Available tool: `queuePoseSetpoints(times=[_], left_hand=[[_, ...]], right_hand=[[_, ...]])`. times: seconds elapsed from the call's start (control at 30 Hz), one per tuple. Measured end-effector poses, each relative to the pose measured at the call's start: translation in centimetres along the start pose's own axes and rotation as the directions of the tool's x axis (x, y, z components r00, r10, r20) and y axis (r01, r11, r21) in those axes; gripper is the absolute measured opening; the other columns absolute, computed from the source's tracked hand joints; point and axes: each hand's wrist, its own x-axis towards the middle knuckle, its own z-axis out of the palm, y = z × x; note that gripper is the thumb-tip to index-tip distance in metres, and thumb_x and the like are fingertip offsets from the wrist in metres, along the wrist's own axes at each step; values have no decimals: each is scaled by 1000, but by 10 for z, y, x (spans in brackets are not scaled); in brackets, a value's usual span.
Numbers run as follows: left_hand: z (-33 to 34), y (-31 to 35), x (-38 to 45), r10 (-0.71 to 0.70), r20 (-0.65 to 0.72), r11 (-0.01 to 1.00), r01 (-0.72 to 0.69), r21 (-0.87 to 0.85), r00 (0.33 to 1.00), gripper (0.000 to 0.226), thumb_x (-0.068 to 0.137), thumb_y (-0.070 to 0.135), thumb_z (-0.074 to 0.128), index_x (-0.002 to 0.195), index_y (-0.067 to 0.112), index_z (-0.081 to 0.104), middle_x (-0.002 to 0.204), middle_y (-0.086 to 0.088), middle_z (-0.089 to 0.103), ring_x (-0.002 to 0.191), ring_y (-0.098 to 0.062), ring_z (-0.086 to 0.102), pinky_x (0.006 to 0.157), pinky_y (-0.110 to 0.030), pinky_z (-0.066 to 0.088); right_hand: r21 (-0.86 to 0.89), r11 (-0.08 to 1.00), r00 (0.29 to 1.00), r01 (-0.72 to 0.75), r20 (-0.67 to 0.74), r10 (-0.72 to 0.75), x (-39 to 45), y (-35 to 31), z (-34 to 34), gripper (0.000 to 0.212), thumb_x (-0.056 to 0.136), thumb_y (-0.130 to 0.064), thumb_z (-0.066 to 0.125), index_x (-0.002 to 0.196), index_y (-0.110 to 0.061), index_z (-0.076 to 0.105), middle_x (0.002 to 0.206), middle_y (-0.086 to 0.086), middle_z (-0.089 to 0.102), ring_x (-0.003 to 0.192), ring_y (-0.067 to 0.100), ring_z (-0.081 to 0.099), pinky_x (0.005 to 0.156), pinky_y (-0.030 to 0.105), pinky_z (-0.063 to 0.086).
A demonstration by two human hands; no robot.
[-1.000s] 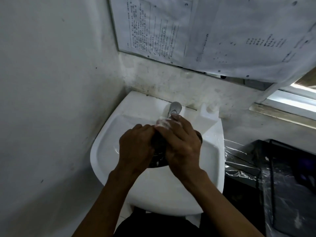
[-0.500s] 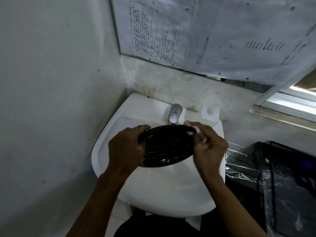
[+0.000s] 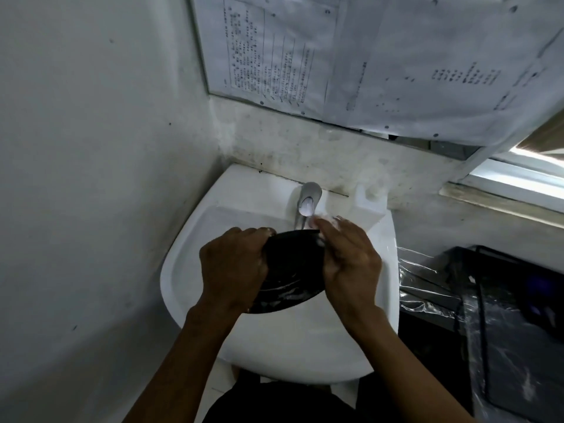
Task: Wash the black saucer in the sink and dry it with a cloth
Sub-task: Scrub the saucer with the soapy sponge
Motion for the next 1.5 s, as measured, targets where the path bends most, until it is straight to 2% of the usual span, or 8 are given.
queuePoseSetpoints(times=[0.23,0.53,0.63,0.77,0.97,1.13,1.33,1.5], left_hand=[[4,14,-1,50,-2,999,-50,-3,999,16,77,18,54,68,17,67,52,2,61,44,-14,49,45,-19,30],[1,17,2,56,-16,998,-56,-31,998,21,80,25,56,68,15,70,51,0,61,45,-10,41,46,-11,22],[-1,3,-2,16,24,986,-12,-164,1000,30,81,25,61,104,10,73,81,-6,74,68,-18,68,55,-27,57],[-5,-29,-10,-38,19,950,42,-309,999,35,88,26,63,117,8,68,100,-6,75,89,-19,71,73,-35,61],[-8,-8,5,-16,-64,964,-2,-264,998,33,86,25,48,102,6,70,85,-6,72,76,-16,64,62,-25,54],[-1,7,18,198,-1,970,-196,-141,980,34,86,31,47,89,8,72,73,-5,71,59,-21,61,50,-29,49],[1,5,11,102,-27,982,-105,-154,994,35,86,28,44,92,12,74,71,0,71,60,-18,60,46,-31,49],[5,12,7,143,-58,966,-152,-209,988,30,83,25,44,78,8,68,63,-4,67,52,-19,58,43,-26,46]], right_hand=[[8,959,956,282,78,-282,-2,-25,7,25,94,0,56,110,-5,74,116,10,71,115,32,62,100,42,50],[118,971,977,210,19,-213,3,-27,9,34,82,16,56,103,-2,75,108,11,73,105,31,66,92,42,52],[293,954,998,-59,-5,63,6,-15,-3,41,76,21,56,101,-4,76,103,7,75,103,23,68,91,39,53],[489,764,881,-421,19,473,15,-1,-18,42,79,19,63,97,-17,76,93,-6,77,89,8,71,78,22,55],[169,955,951,-245,-150,271,2,-12,-4,38,83,11,63,114,-9,71,115,4,71,109,24,65,91,42,53],[4,974,974,225,-3,-225,6,-31,0,34,92,7,48,116,-2,70,121,14,68,120,36,59,101,45,49],[88,996,1000,-6,-25,8,6,-4,3,42,83,13,57,119,-4,69,120,11,69,120,31,59,98,48,49],[39,960,960,278,9,-279,7,-27,8,26,88,4,61,109,-5,75,116,13,70,119,36,59,102,44,48]])
